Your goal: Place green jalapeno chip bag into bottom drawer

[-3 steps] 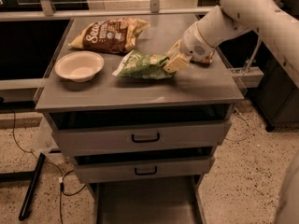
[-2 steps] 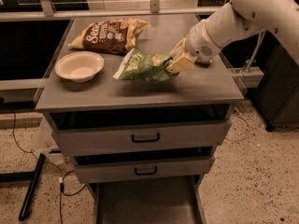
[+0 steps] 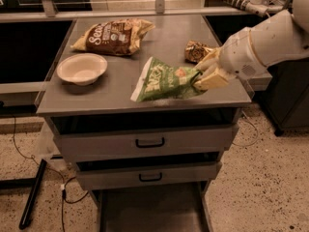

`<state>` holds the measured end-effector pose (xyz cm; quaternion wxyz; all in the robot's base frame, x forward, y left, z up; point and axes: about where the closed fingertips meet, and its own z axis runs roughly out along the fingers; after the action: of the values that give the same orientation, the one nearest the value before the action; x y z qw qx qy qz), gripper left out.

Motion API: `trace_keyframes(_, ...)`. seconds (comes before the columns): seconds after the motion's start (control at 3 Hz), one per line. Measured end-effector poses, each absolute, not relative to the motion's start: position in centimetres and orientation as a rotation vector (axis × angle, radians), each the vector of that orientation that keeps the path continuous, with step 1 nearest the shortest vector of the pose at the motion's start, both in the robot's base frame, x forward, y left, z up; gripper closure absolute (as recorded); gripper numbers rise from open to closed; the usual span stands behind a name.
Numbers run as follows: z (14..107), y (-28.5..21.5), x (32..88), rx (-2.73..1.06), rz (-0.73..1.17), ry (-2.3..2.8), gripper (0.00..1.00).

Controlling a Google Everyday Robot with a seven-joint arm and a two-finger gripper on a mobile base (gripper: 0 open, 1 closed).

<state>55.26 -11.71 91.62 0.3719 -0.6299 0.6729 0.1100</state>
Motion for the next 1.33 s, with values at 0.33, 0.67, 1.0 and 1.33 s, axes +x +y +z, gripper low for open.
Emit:
trace_keyframes(0.33,91.4,-14.4,50.0,-1.617,0.213,1.754,1.0)
trace_keyframes(0.67,89.7,-16.0,46.1,-1.612,0.176,1.768,1.0)
trace_keyframes(1.0,84.2,-17.2,44.9,-1.578,0.207,1.816,1.0)
trace_keyframes(1.33,84.2,-17.1,44.9,-1.578,0.207,1.816,1.0)
